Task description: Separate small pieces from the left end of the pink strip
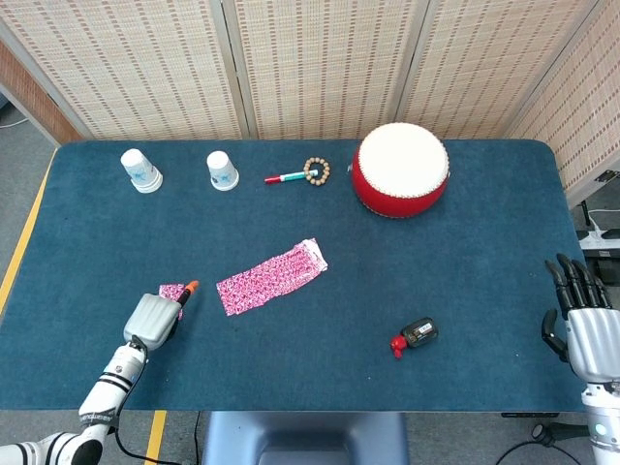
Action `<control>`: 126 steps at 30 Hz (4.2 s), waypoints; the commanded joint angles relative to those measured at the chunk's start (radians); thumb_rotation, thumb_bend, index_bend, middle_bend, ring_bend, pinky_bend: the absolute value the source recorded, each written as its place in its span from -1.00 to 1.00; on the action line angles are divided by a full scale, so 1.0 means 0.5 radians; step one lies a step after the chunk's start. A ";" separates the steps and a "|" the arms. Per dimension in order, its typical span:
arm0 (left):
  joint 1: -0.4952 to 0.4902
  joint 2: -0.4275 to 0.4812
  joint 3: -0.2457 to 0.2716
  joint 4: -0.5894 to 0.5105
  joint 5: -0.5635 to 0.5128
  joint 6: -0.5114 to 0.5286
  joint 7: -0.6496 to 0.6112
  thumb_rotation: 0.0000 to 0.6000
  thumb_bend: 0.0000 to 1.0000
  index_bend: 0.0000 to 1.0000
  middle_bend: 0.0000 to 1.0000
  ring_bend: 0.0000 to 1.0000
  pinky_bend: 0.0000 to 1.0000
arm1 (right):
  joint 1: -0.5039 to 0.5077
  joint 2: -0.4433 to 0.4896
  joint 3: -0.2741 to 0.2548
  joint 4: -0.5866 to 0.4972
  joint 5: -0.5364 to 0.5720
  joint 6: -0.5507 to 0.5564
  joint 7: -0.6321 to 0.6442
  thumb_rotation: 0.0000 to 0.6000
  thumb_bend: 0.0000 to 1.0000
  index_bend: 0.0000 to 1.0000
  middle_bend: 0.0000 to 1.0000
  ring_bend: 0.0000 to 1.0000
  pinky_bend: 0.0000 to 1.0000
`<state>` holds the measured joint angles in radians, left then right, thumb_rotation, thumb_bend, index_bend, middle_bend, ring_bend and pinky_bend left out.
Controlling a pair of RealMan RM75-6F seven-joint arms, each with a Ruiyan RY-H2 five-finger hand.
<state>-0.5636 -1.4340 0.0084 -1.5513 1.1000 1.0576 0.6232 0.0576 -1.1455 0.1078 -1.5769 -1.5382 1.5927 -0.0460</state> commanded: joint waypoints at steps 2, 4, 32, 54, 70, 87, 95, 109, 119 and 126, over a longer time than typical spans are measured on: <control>-0.078 -0.091 -0.031 0.051 -0.079 -0.118 0.077 1.00 0.61 -1.00 0.42 0.38 0.20 | -0.001 0.004 0.001 -0.001 0.000 0.002 0.010 1.00 0.49 -1.00 -1.00 -1.00 -0.75; -0.092 -0.113 -0.029 0.061 -0.117 -0.147 0.104 1.00 0.61 -1.00 0.42 0.38 0.20 | 0.000 0.007 0.003 -0.003 0.002 0.002 0.018 1.00 0.49 -1.00 -1.00 -1.00 -0.75; -0.176 -0.203 0.000 0.067 -0.295 -0.242 0.191 1.00 0.61 -1.00 0.43 0.38 0.21 | 0.004 0.013 0.003 -0.005 0.010 -0.011 0.024 1.00 0.49 -1.00 -1.00 -1.00 -0.75; 0.007 0.036 0.245 -0.229 -0.135 -0.033 0.114 1.00 0.61 -1.00 0.42 0.38 0.21 | 0.004 0.006 0.000 -0.001 0.006 -0.008 0.017 1.00 0.49 -1.00 -1.00 -1.00 -0.75; 0.133 0.044 0.233 -0.238 0.075 0.106 -0.004 1.00 0.61 -1.00 0.43 0.38 0.21 | 0.009 -0.004 0.001 0.007 0.014 -0.019 0.004 1.00 0.49 -1.00 -1.00 -1.00 -0.75; 0.015 -0.089 0.119 -0.131 -0.214 -0.104 0.198 1.00 0.61 -1.00 0.43 0.38 0.22 | 0.011 0.009 0.002 -0.006 0.023 -0.030 0.014 1.00 0.49 -1.00 -1.00 -1.00 -0.75; 0.071 0.014 0.217 -0.266 -0.240 -0.064 0.207 1.00 0.61 -0.97 0.43 0.38 0.22 | 0.008 0.012 -0.002 -0.009 0.016 -0.025 0.022 1.00 0.49 -1.00 -1.00 -1.00 -0.75; 0.314 0.189 0.418 -0.460 0.011 0.178 0.062 1.00 0.61 -0.84 0.43 0.38 0.22 | 0.007 0.006 -0.007 -0.004 0.006 -0.021 0.016 1.00 0.49 -1.00 -1.00 -1.00 -0.75; 0.437 0.249 0.298 -0.371 0.484 0.574 -0.212 1.00 0.61 -0.83 0.35 0.36 0.24 | 0.013 0.002 -0.003 -0.001 0.025 -0.039 0.008 1.00 0.49 -1.00 -1.00 -1.00 -0.75; 0.612 0.459 0.181 -0.200 0.592 0.935 -0.519 1.00 0.20 -0.90 -0.45 -0.25 0.01 | 0.026 0.031 -0.026 -0.001 -0.004 -0.075 0.027 1.00 0.40 -1.00 -1.00 -1.00 -0.75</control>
<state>-0.2940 -1.2443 0.1246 -1.6853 1.3846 1.4821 0.4086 0.0689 -1.1325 0.0975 -1.5791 -1.5362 1.5577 -0.0343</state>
